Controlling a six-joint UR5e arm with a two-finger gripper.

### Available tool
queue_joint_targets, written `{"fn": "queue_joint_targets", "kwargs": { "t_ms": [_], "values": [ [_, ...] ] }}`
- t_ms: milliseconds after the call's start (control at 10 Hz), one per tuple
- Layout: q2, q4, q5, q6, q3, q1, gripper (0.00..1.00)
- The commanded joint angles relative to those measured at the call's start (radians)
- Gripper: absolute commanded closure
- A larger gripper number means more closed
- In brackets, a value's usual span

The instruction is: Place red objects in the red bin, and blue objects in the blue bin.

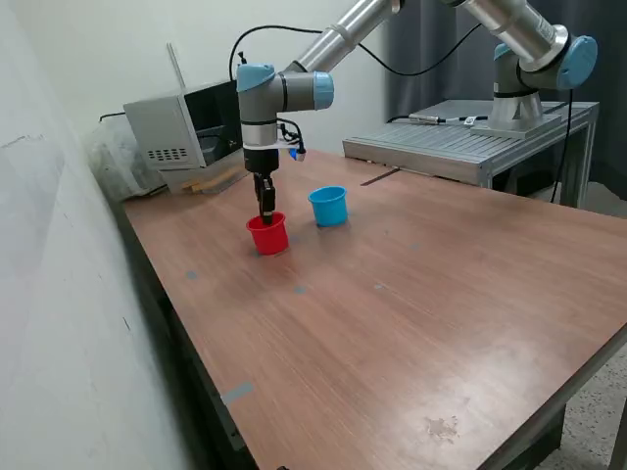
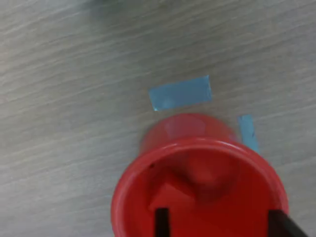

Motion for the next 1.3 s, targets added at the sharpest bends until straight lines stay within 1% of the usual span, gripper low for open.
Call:
{"fn": "queue_joint_targets", "kwargs": {
  "t_ms": [0, 100, 200, 300, 400, 500, 600, 700, 800, 900, 1100, 1200],
  "values": [
    [-0.007, 0.006, -0.006, -0.003, 0.004, -0.007, 0.0],
    [-0.037, 0.019, -0.011, -0.009, 0.033, -0.005, 0.0],
    [-0.127, 0.114, -0.009, -0.029, 0.086, 0.01, 0.0],
    [-0.272, 0.241, -0.011, -0.037, 0.157, 0.025, 0.0],
    [-0.488, 0.397, -0.011, -0.028, 0.238, 0.094, 0.0],
    [-0.648, 0.509, -0.008, -0.025, 0.295, 0.117, 0.0],
    [-0.78, 0.583, -0.003, -0.023, 0.339, 0.133, 0.0],
    [-0.879, 0.661, -0.006, -0.023, 0.376, 0.153, 0.0],
    [-0.945, 0.724, -0.008, -0.023, 0.401, 0.159, 0.0],
    [-0.987, 0.751, -0.008, -0.023, 0.419, 0.161, 0.0],
    [-1.019, 0.785, -0.002, -0.023, 0.456, 0.19, 0.0],
    [-1.034, 0.859, 0.001, -0.023, 0.466, 0.19, 0.0]
  ]
}}
